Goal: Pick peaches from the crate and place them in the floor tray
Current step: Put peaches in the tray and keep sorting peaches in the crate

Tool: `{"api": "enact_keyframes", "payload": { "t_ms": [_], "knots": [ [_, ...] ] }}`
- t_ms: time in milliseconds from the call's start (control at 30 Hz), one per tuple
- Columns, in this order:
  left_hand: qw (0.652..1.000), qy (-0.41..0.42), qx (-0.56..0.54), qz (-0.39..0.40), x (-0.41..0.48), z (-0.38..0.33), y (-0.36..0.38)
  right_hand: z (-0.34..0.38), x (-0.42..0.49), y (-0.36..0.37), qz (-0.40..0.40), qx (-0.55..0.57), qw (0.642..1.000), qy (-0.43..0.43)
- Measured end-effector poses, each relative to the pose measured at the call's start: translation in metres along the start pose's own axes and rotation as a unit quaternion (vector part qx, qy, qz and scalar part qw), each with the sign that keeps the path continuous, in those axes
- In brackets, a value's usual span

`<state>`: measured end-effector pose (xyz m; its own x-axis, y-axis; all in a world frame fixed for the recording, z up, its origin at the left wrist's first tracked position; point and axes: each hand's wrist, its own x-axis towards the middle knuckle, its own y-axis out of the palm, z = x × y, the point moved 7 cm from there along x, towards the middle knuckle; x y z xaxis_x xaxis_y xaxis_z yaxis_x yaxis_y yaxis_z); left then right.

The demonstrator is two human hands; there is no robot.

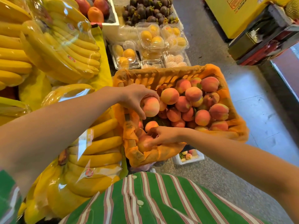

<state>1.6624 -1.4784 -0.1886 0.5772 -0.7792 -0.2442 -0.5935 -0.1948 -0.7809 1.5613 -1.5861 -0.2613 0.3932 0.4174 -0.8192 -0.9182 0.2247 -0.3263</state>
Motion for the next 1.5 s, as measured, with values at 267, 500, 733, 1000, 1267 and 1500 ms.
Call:
{"api": "enact_keyframes", "payload": {
  "t_ms": [267, 500, 733, 1000, 1267, 1500],
  "knots": [
    [0.998, -0.007, -0.062, 0.001, -0.001, 0.003, 0.002, -0.006, -0.023, -0.027, -0.026, 0.099, 0.994, -0.029],
    [0.980, -0.030, -0.198, -0.020, 0.004, -0.001, -0.004, -0.037, -0.054, -0.052, -0.043, 0.270, 0.960, -0.056],
    [0.867, -0.084, -0.488, 0.049, 0.011, -0.013, 0.010, -0.044, -0.084, -0.066, -0.074, 0.432, 0.894, -0.096],
    [0.807, -0.056, -0.586, 0.039, 0.025, -0.038, 0.010, -0.052, -0.108, -0.069, -0.075, 0.575, 0.795, -0.180],
    [0.813, -0.059, -0.579, 0.007, 0.051, -0.035, 0.017, -0.074, -0.132, -0.079, -0.196, 0.522, 0.812, -0.171],
    [0.931, -0.076, -0.330, -0.140, 0.072, -0.021, -0.001, -0.111, -0.157, -0.113, -0.442, 0.287, 0.850, -0.030]
  ]
}}
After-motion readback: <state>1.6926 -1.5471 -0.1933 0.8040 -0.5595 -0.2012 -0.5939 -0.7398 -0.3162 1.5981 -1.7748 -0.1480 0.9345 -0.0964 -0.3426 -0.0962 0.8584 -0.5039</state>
